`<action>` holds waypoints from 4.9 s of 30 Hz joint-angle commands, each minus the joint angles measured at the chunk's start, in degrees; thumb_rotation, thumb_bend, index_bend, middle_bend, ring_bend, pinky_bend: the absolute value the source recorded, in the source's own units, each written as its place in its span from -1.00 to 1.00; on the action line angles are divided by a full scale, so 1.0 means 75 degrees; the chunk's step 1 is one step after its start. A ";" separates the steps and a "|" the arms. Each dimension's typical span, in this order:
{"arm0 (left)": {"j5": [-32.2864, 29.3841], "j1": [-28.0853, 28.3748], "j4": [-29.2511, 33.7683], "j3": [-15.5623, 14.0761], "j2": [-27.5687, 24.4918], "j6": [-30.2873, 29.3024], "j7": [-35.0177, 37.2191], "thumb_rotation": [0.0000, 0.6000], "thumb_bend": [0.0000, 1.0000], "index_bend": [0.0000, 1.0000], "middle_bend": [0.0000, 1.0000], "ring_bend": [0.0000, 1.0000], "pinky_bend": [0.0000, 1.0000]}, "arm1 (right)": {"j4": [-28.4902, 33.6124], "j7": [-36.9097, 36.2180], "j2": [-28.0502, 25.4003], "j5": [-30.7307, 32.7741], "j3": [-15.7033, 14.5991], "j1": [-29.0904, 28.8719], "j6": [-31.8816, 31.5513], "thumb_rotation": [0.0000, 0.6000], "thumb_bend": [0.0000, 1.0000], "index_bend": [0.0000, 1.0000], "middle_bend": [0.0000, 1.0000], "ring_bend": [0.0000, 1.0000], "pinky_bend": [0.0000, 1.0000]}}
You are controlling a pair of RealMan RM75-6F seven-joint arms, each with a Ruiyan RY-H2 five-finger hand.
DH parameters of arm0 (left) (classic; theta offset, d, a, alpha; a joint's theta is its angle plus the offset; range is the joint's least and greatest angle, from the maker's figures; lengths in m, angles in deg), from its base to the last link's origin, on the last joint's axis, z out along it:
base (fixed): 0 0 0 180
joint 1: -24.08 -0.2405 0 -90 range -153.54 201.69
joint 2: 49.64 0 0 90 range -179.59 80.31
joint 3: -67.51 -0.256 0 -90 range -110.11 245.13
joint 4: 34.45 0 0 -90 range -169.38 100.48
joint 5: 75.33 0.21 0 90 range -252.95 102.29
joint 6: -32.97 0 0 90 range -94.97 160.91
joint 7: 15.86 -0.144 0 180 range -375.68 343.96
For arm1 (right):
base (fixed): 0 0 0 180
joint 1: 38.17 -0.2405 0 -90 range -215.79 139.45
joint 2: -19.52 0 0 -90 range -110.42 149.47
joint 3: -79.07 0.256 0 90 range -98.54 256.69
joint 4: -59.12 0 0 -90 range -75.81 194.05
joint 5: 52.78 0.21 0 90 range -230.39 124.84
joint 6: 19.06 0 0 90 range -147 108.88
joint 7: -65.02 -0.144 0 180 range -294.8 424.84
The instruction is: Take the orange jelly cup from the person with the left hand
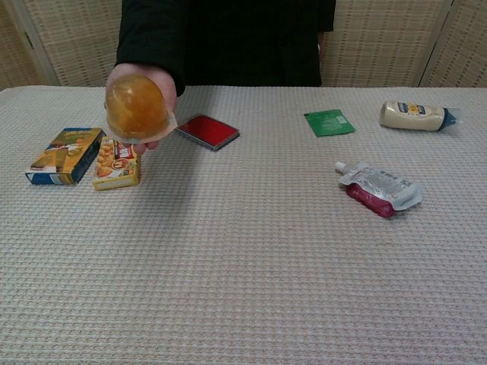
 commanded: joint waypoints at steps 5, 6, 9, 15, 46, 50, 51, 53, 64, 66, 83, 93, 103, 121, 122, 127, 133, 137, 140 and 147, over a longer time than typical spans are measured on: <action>-0.0007 0.0051 -0.0029 0.0012 -0.0025 0.0092 0.0034 1.00 -0.76 -0.75 -0.97 -0.86 -0.48 | 0.0070 0.0046 -0.0031 0.0041 0.0044 -0.0001 -0.0052 1.00 -0.50 -0.54 -0.36 -0.66 -0.61; 0.0009 0.0071 -0.0036 0.0023 -0.0028 0.0104 0.0048 1.00 -0.76 -0.75 -0.97 -0.86 -0.48 | 0.0081 0.0054 -0.0042 0.0046 0.0050 0.0010 -0.0078 1.00 -0.50 -0.54 -0.36 -0.66 -0.61; 0.0131 0.0177 -0.0061 0.0071 -0.0055 0.0156 0.0115 1.00 -0.76 -0.75 -0.97 -0.86 -0.48 | 0.0114 0.0082 -0.0076 0.0063 0.0088 0.0049 -0.0193 1.00 -0.50 -0.54 -0.36 -0.66 -0.61; 0.0816 0.0709 -0.0221 0.0267 -0.0177 0.0376 0.0774 1.00 -0.76 -0.72 -0.97 -0.86 -0.49 | 0.0137 0.0131 -0.0097 0.0075 0.0211 0.0133 -0.0508 1.00 -0.50 -0.54 -0.36 -0.66 -0.61; 0.0167 0.4951 0.0168 0.1227 0.0119 0.5105 0.0353 1.00 -0.73 -0.65 -0.96 -0.85 -0.49 | 0.0236 0.0126 -0.0194 0.0151 0.0201 0.0207 -0.0499 1.00 -0.50 -0.63 -0.36 -0.66 -0.61; -0.0308 0.5185 0.0055 0.1307 0.0296 0.5307 0.0125 1.00 -0.67 -0.61 -0.96 -0.85 -0.49 | 0.0190 0.0084 -0.0170 0.0165 0.0192 0.0215 -0.0482 1.00 -0.50 -0.63 -0.36 -0.66 -0.61; -0.0398 0.5241 -0.0001 0.1324 0.0351 0.5313 0.0054 1.00 -0.63 -0.59 -0.96 -0.85 -0.49 | 0.0175 0.0070 -0.0163 0.0173 0.0190 0.0218 -0.0475 1.00 -0.50 -0.63 -0.36 -0.66 -0.61; -0.0547 0.5331 -0.0075 0.1336 0.0420 0.5359 -0.0075 1.00 -0.54 -0.57 -0.96 -0.85 -0.49 | 0.0154 0.0056 -0.0157 0.0184 0.0189 0.0220 -0.0466 1.00 -0.50 -0.63 -0.36 -0.66 -0.61; -0.1059 0.5658 -0.0472 0.1154 0.0781 0.5403 -0.0713 1.00 -0.35 -0.26 -0.72 -0.64 -0.11 | 0.0056 -0.0031 -0.0134 0.0287 0.0200 0.0251 -0.0431 1.00 -0.50 -0.64 -0.36 -0.66 -0.61; -0.1072 0.5710 -0.0574 0.1103 0.0846 0.5386 -0.0848 1.00 -0.34 -0.22 -0.67 -0.60 -0.04 | 0.0045 -0.0043 -0.0129 0.0285 0.0205 0.0247 -0.0427 1.00 -0.50 -0.63 -0.36 -0.66 -0.61; -0.0132 0.5565 -0.1151 0.0767 0.1062 0.4474 0.0212 1.00 -0.19 0.36 0.24 0.17 0.71 | 0.0081 -0.0009 -0.0135 0.0321 0.0202 0.0245 -0.0350 1.00 -0.50 -0.63 -0.36 -0.66 -0.61; 0.0634 0.4736 -0.0369 0.0326 0.0054 0.3266 0.0666 1.00 -0.19 0.36 0.24 0.17 0.73 | 0.0100 0.0019 -0.0134 0.0264 0.0186 0.0247 -0.0355 1.00 -0.50 -0.63 -0.36 -0.66 -0.61; 0.1227 0.3775 -0.0038 -0.0374 -0.0605 0.2441 0.0548 1.00 -0.19 0.36 0.24 0.17 0.73 | 0.0033 -0.0033 -0.0075 0.0225 0.0161 0.0204 -0.0267 1.00 -0.50 -0.63 -0.36 -0.66 -0.61; 0.0281 0.4077 -0.1870 -0.0469 0.1516 0.4154 -0.0130 1.00 -0.19 0.26 0.21 0.13 0.68 | 0.0028 0.0026 -0.0079 0.0256 0.0128 0.0183 -0.0188 1.00 -0.50 -0.63 -0.36 -0.66 -0.61; 0.0222 0.4089 -0.1974 -0.0455 0.1609 0.4191 -0.0272 1.00 -0.19 0.21 0.15 0.08 0.60 | 0.0029 0.0032 -0.0083 0.0260 0.0126 0.0188 -0.0191 1.00 -0.50 -0.63 -0.36 -0.66 -0.61; -0.0224 0.4062 -0.2163 -0.0336 0.1993 0.4244 -0.0939 1.00 -0.19 -0.16 -0.32 -0.35 0.07 | 0.0043 0.0056 -0.0096 0.0266 0.0128 0.0204 -0.0215 1.00 -0.50 -0.63 -0.32 -0.66 -0.61; -0.0868 0.3784 -0.1933 -0.0286 0.2057 0.4009 -0.1616 1.00 -0.75 -0.67 -0.79 -0.79 -0.50 | 0.0025 0.0050 -0.0078 0.0277 0.0140 0.0205 -0.0224 1.00 -0.50 -0.63 -0.28 -0.66 -0.61; -0.1099 0.3540 -0.1649 -0.0305 0.1853 0.3744 -0.1651 1.00 -0.80 -0.84 -0.95 -0.88 -0.51 | 0.0006 0.0042 -0.0065 0.0268 0.0142 0.0193 -0.0211 1.00 -0.50 -0.63 -0.26 -0.66 -0.61; -0.1219 0.3251 -0.1402 -0.0296 0.1592 0.3316 -0.1600 1.00 -0.80 -0.84 -0.96 -0.88 -0.52 | -0.0002 0.0024 -0.0069 0.0271 0.0145 0.0188 -0.0204 1.00 -0.50 -0.63 -0.26 -0.66 -0.61; -0.1387 0.2254 -0.0801 -0.0211 0.0990 0.1812 -0.1021 1.00 -0.80 -0.75 -0.96 -0.88 -0.52 | -0.0026 0.0010 -0.0046 0.0245 0.0125 0.0125 -0.0085 1.00 -0.50 -0.63 -0.36 -0.66 -0.54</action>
